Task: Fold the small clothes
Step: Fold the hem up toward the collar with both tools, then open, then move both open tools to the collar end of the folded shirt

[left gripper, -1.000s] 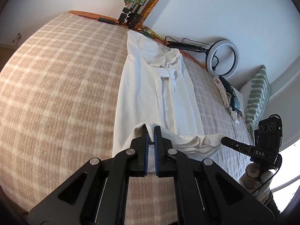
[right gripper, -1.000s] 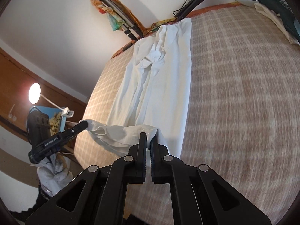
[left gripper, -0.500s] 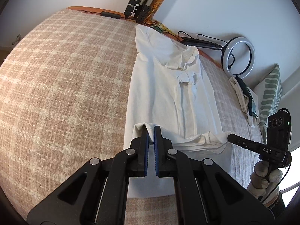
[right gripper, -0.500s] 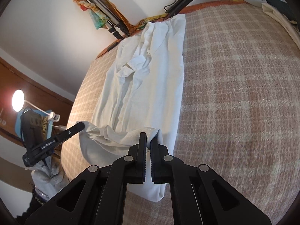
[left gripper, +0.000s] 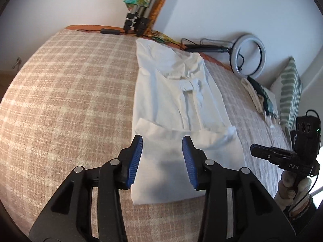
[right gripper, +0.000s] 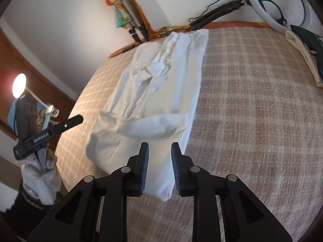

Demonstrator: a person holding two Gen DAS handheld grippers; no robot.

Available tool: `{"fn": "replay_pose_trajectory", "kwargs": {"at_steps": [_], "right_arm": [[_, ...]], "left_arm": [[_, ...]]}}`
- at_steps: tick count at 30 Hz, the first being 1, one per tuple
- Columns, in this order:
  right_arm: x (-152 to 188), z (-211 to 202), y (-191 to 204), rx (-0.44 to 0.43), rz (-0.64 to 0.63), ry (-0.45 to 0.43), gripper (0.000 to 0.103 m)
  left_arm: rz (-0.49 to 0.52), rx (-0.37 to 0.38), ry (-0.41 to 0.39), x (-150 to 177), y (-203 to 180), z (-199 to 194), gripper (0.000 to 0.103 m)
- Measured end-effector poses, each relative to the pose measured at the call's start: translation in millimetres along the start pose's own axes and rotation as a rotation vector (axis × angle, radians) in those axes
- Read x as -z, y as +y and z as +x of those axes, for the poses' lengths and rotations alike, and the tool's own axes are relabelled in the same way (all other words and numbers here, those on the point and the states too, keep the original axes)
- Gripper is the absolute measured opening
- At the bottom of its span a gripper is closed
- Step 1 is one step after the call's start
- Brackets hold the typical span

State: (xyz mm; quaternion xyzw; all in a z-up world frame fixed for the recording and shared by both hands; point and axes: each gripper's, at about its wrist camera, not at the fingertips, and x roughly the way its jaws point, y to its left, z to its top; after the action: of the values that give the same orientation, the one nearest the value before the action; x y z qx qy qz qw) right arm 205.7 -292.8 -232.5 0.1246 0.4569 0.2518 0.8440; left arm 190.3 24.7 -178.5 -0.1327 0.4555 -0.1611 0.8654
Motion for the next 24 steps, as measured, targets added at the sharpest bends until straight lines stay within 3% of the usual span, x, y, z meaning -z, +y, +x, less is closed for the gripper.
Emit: {"fn": "replay_pose_trajectory", "kwargs": {"at_steps": [4, 10, 15, 17, 24], "right_arm": [[17, 11, 8, -0.018, -0.04, 0.058, 0.022], [40, 24, 13, 0.064, -0.082, 0.134, 0.023], [54, 17, 12, 0.088, -0.09, 0.158, 0.022], [56, 15, 14, 0.087, -0.103, 0.169, 0.022], [29, -5, 18, 0.059, -0.142, 0.041, 0.022]], "left_arm": [[0.047, 0.006, 0.058, 12, -10, 9, 0.04], [0.077, -0.073, 0.128, 26, -9, 30, 0.04], [0.138, -0.194, 0.086, 23, -8, 35, 0.04], [0.129, -0.19, 0.084, 19, -3, 36, 0.04], [0.112, -0.183, 0.026, -11, 5, 25, 0.04]]}}
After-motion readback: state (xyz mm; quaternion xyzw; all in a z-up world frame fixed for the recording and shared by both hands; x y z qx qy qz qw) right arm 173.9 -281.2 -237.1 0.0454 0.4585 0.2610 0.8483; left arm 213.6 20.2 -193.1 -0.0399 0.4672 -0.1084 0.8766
